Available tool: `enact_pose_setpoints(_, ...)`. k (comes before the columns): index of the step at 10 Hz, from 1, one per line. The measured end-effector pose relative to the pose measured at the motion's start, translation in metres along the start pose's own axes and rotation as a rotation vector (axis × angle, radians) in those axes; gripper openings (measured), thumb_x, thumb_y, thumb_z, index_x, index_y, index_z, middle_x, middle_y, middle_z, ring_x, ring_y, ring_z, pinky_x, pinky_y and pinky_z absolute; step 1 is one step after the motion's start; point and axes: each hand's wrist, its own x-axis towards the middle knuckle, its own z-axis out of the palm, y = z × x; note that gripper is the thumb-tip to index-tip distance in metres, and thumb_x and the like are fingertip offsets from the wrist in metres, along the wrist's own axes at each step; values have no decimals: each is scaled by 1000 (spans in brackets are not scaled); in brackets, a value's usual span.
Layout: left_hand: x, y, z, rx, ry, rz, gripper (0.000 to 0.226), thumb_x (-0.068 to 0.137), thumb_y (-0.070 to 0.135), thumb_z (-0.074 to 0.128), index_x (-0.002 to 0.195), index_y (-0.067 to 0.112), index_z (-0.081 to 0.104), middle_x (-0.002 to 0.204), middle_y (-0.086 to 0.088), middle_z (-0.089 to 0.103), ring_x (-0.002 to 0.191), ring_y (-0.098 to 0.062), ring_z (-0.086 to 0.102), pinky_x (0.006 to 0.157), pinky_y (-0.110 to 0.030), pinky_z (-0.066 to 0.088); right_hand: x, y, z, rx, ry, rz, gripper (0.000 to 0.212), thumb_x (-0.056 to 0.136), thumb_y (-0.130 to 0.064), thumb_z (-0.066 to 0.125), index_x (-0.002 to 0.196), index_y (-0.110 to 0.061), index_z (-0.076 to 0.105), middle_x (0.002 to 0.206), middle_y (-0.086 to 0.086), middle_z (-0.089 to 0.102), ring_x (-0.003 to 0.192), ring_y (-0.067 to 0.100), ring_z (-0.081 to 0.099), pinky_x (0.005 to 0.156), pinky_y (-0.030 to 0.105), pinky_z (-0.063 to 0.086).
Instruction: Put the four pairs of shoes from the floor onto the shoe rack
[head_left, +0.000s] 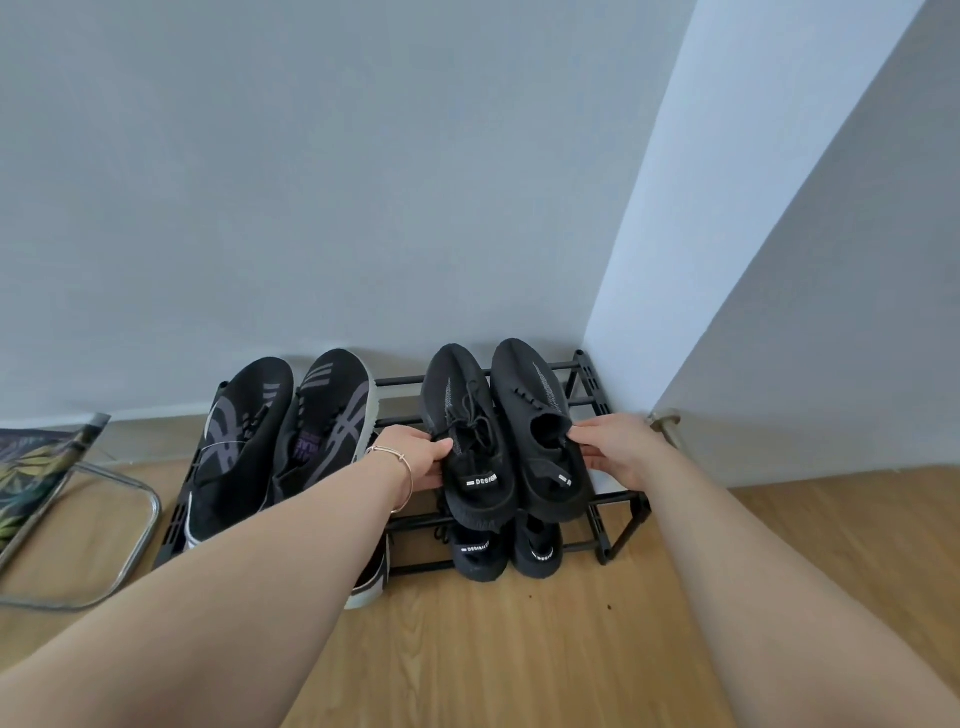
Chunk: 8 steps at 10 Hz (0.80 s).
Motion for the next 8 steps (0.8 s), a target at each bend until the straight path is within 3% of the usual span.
enact_pose_setpoints(1, 4, -4, -4, 5, 16, 12, 45, 92, 0, 64, 133, -8, 49, 110, -23, 68, 97, -34, 67, 79, -43, 59, -2, 0, 5, -5, 55, -6, 32, 87, -9, 74, 116, 1, 65, 107, 19, 74, 90, 27, 71, 74, 32, 57)
enact_pose_setpoints(2, 6, -9, -8, 169, 78, 67, 48, 89, 13, 70, 133, -1, 56, 114, -17, 66, 97, -29, 66, 79, -39, 59, -6, 1, 8, -3, 112, -13, 29, 87, -12, 75, 114, -4, 67, 104, 15, 74, 86, 26, 71, 68, 30, 57)
enact_pose_setpoints(3, 1, -10, -13, 374, 129, 158, 52, 88, 29, 71, 133, 7, 59, 113, -9, 66, 99, -29, 64, 94, -41, 56, -12, -1, 14, -55, 159, -35, 27, 88, -17, 74, 113, -7, 69, 101, 11, 75, 85, 25, 72, 74, 35, 60)
enact_pose_setpoints(4, -10, -1, -16, 693, 151, 269, 49, 91, 40, 62, 130, 10, 62, 124, -9, 68, 113, -31, 62, 100, -37, 50, -20, -9, 21, -317, 298, -160, 35, 88, -30, 71, 119, -13, 71, 112, 4, 74, 103, 27, 69, 95, 45, 56)
enact_pose_setpoints(5, -25, 16, -19, 917, 164, 351, 45, 94, 40, 55, 130, 13, 59, 130, -13, 61, 116, -32, 59, 100, -39, 48, -48, -27, 34, -630, 447, -297, 40, 96, -29, 59, 132, -13, 61, 129, 6, 66, 118, 28, 61, 99, 40, 49)
enact_pose_setpoints(6, -52, 34, -32, 1112, 197, 414, 55, 95, 50, 50, 138, 16, 46, 140, -12, 48, 126, -34, 48, 102, -44, 46, -86, -50, 53, -746, 530, -398, 43, 97, -37, 55, 132, -12, 57, 127, 8, 63, 117, 30, 57, 95, 43, 50)
enact_pose_setpoints(7, -103, 62, -54, 1304, 336, 521, 64, 94, 58, 43, 141, 16, 39, 140, -9, 46, 128, -33, 43, 98, -43, 45, -140, -83, 70, -864, 562, -476, 44, 96, -43, 54, 128, -13, 58, 118, 7, 65, 112, 31, 53, 87, 45, 51)
enact_pose_setpoints(8, -153, 96, -81, 1380, 428, 604, 68, 93, 60, 40, 146, 18, 33, 143, -7, 43, 132, -32, 38, 103, -44, 40, -189, -121, 84, -943, 630, -563, 52, 93, -45, 59, 130, -9, 55, 121, 11, 64, 111, 34, 53, 89, 46, 49)
